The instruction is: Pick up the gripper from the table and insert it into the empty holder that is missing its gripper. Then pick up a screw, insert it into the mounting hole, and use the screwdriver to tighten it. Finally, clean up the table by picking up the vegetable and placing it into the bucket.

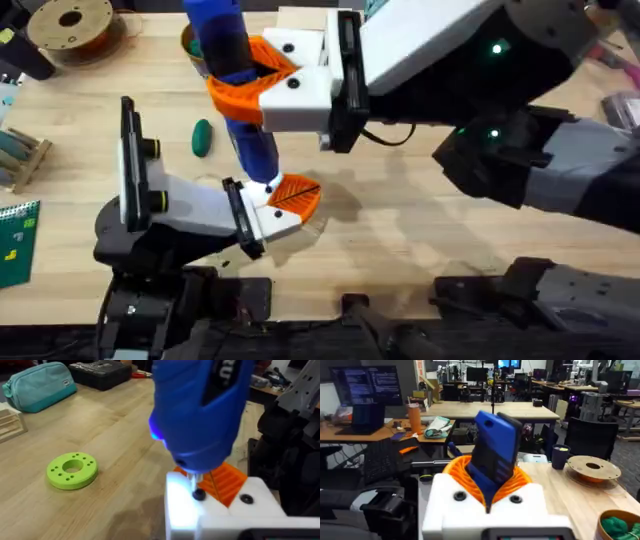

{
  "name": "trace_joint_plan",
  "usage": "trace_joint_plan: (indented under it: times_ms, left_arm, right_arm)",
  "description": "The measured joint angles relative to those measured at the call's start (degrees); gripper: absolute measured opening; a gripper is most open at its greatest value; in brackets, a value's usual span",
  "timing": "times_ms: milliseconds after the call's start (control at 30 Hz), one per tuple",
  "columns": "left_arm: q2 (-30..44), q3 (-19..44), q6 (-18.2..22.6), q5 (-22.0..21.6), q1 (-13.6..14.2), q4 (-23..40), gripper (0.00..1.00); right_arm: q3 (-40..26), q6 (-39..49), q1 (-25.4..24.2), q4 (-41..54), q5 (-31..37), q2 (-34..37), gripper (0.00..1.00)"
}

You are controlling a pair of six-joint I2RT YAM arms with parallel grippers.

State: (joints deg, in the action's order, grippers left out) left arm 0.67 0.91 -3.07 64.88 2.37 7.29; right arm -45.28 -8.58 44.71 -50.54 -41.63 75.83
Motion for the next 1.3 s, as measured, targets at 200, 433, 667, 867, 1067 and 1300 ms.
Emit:
trace_joint_plan:
  times_ms: [200, 433, 667, 867, 1067, 1300]
  left_arm:
    - [0.00, 0.00, 0.00, 0.00, 0.00, 0.00, 0.004]
    - [0.00, 0.00, 0.00, -0.01, 0.00, -0.01, 0.004]
    - [0.00, 0.00, 0.00, 0.00, 0.00, 0.00, 0.004]
    - [0.00, 0.00, 0.00, 0.00, 0.00, 0.00, 0.004]
    - [0.00, 0.00, 0.00, 0.02, 0.00, 0.00, 0.004]
    - [0.00, 0.00, 0.00, 0.02, 0.00, 0.00, 0.004]
  right_arm:
    - [0.00, -0.03, 0.00, 0.00, -0.02, 0.00, 0.008]
    - [0.00, -1.48, 0.00, -0.01, -0.02, 0.00, 0.008]
    - [0.00, -1.75, 0.00, 0.41, -0.02, 0.00, 0.008]
    - [0.00, -1.68, 0.00, 0.87, 0.02, 0.00, 0.008]
    - [-0.02, -1.64, 0.00, 1.13, 0.02, 0.00, 0.008]
    - [-0.13, -1.64, 0.00, 1.33, 0.02, 0.00, 0.008]
